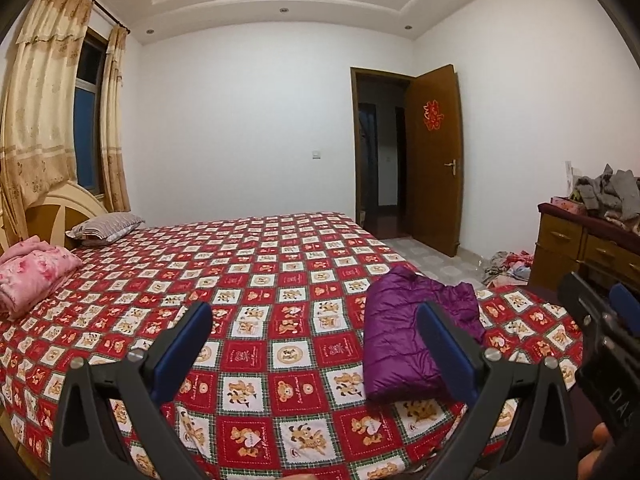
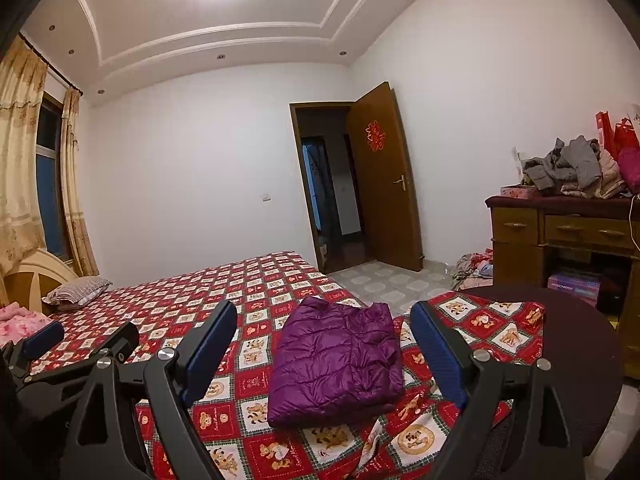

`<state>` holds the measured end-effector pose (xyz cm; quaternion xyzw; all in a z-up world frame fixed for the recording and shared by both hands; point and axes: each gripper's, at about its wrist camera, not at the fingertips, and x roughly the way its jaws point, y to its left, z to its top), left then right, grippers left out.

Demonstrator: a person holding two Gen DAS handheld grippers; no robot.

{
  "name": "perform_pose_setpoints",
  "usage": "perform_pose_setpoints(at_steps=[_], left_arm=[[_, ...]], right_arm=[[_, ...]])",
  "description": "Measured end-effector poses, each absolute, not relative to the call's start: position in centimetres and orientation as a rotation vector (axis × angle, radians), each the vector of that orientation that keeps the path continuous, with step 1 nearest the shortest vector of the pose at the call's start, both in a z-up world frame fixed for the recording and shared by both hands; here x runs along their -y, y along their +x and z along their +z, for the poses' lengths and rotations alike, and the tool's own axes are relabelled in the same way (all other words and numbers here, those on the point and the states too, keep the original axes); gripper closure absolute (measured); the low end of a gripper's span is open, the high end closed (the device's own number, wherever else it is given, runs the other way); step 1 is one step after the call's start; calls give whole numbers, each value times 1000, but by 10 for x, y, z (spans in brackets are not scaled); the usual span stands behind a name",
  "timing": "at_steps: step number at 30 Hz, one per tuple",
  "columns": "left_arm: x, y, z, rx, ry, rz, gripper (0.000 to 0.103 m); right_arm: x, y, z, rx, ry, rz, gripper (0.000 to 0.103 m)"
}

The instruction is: Fold large clothes

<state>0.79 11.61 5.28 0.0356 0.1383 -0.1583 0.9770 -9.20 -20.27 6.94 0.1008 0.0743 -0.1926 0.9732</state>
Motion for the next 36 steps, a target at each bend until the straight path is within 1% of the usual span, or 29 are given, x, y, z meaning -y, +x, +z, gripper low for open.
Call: perform_pose_setpoints(at_steps=[15, 22, 36], left_arm=[[-114, 2, 51, -231, 121, -311, 0], [-118, 16, 49, -305, 86, -300, 0], [-117, 17, 46, -320, 105, -304, 0]], right_arm=[[202, -93, 69, -150, 197, -397, 14], [204, -90, 68, -164, 206, -394, 14], [206, -89, 66, -170, 213, -394, 14]])
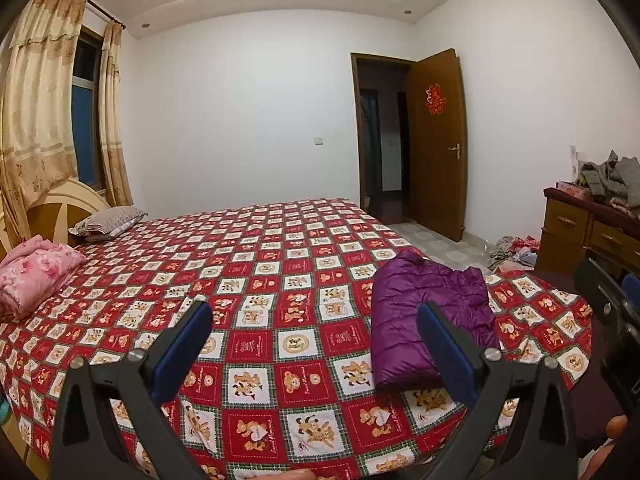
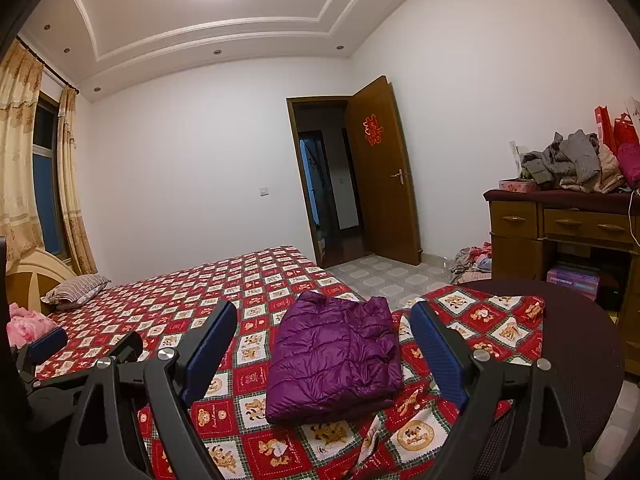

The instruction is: Fold large clothes

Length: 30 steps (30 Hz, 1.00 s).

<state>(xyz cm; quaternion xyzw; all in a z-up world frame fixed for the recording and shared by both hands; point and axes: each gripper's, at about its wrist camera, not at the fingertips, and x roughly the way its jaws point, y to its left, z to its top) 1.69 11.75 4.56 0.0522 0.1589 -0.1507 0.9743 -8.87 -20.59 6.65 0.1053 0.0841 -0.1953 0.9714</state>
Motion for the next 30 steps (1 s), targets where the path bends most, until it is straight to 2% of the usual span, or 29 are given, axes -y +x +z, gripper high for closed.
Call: perform_pose_setpoints(at_steps=[30], left_arm=[[-111, 6, 45, -259, 143, -344, 1]], right_arm=[[202, -90, 64, -173, 208, -397, 14]])
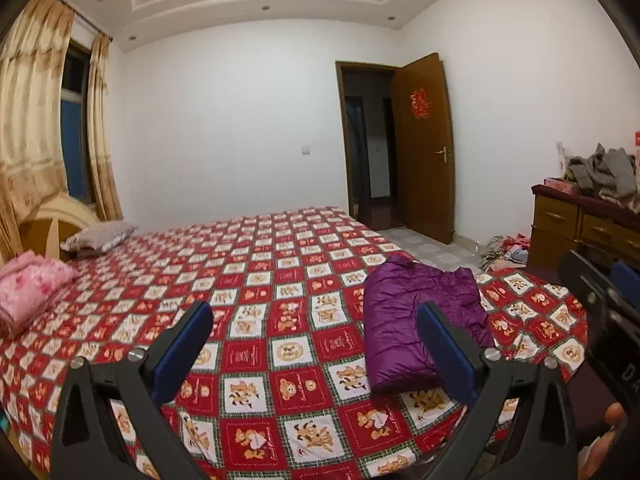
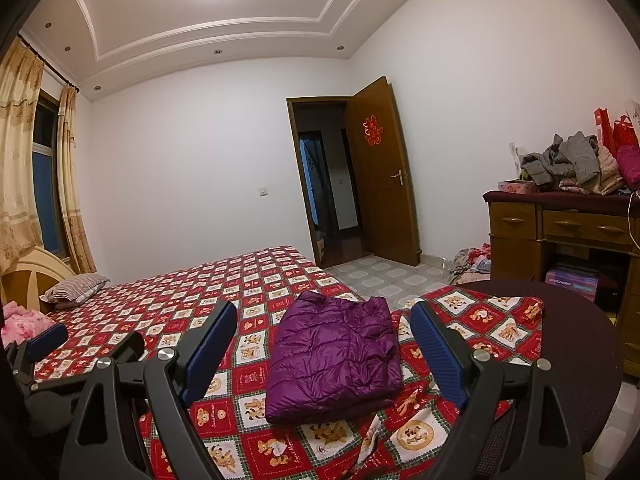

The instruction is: Fold large clothes

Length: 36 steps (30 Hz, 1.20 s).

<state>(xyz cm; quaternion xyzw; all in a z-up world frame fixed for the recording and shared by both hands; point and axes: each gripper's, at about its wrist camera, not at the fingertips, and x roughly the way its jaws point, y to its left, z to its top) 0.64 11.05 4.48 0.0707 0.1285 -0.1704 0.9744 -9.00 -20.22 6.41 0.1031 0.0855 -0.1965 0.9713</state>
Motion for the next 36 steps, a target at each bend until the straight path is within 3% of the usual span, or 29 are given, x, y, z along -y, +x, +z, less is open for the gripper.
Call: perform_pose_setpoints(at_steps=[36], left_arm=[[-104, 32, 26, -396, 150, -282, 0]], right_arm=[[204, -80, 59, -223, 216, -389, 14]])
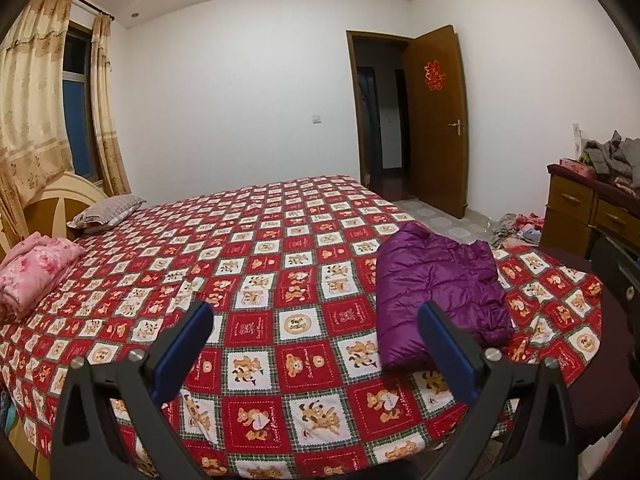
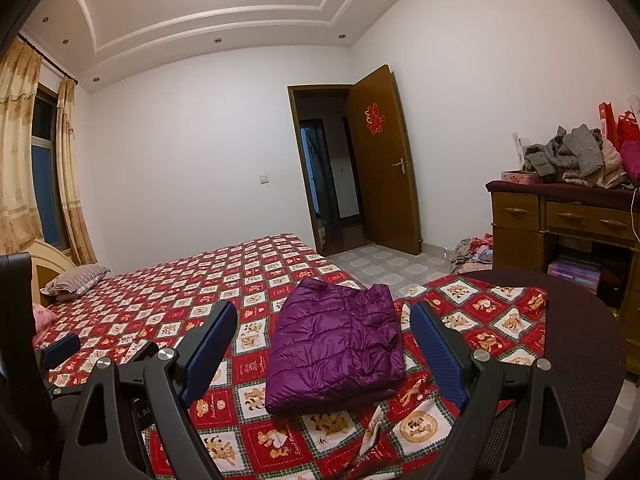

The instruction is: Fold large clothes

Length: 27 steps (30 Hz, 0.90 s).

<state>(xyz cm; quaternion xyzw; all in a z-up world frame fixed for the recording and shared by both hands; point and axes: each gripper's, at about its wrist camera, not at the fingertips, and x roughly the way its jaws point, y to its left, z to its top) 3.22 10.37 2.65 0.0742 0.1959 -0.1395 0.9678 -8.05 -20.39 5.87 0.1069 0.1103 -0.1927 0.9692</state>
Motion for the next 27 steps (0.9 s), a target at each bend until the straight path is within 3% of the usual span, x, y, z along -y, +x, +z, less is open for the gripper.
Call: perform_pose_setpoints(at_steps=[7, 13, 27], left_arm=[[-104, 63, 12, -451, 166, -277, 0], [-119, 134, -22, -570, 185, -174, 0], [-176, 307, -142, -842, 178, 41, 0]], right_arm=[[200, -49, 52, -253, 181, -369, 14], [180, 49, 30, -394, 161, -236, 14], [117, 262, -115, -750, 108, -184, 14]])
